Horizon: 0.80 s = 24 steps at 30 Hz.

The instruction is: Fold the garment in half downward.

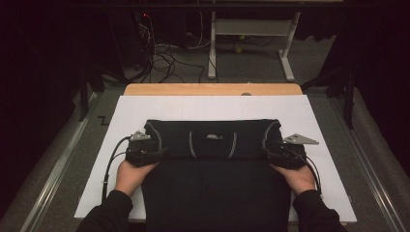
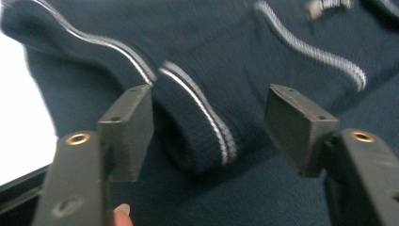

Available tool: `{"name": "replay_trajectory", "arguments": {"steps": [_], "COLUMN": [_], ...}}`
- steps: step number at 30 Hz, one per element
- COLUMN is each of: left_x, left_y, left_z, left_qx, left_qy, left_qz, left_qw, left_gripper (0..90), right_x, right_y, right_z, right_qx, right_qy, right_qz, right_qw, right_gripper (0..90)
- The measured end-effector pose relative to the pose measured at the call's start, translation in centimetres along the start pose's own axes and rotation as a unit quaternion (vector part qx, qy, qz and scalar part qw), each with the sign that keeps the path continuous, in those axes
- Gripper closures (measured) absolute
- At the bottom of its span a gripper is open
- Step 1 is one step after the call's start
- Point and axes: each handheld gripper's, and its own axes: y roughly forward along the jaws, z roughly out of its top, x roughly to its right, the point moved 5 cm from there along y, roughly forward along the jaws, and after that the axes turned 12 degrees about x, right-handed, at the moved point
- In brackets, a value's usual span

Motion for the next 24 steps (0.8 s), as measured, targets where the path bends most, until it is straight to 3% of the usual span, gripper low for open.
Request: {"name": "replay_trajectory", "arguments": {"steps": [3,7,12,14,16,19,24], "left_x": [-0.1,-0.1,0.4,0.3,0.4,1.2,2.3], "left_y": [0.2,0.2,0.4,0.2,-0.5,-1.8,-2.7], "left_z": [-0.3,-0.3,-0.4,-0.3,0.1,0.8,0.5], "left_qx": [-0.004,-0.008,-0.009,-0.004,0.019,0.050,0.060], "left_qy": [-0.005,0.000,0.003,-0.001,-0.001,0.001,0.017], "left_qz": [0.005,0.005,-0.013,-0.017,-0.017,-0.027,-0.030], "left_qw": [1.0000,1.0000,0.9999,0.9998,0.9997,0.9984,0.9976], "left_gripper": [40.9,52.3,72.6,74.4,75.3,75.4,75.2], "right_x": [-0.4,-0.9,-1.2,-1.4,-1.4,-1.6,-2.0], "right_y": [0.1,0.3,0.3,0.3,0.1,-0.8,-2.1], "right_z": [-0.8,-1.1,-1.1,-1.1,-0.8,0.0,0.2], "right_qx": [-0.017,-0.036,-0.040,-0.041,-0.037,-0.009,0.016], "right_qy": [0.007,-0.012,-0.018,-0.025,-0.030,-0.034,-0.041], "right_qz": [0.018,0.023,0.031,0.035,0.033,0.030,0.031], "right_qw": [0.9997,0.9990,0.9986,0.9982,0.9983,0.9989,0.9986], "right_gripper": [43.8,55.3,74.5,76.8,77.3,77.1,76.8]}}
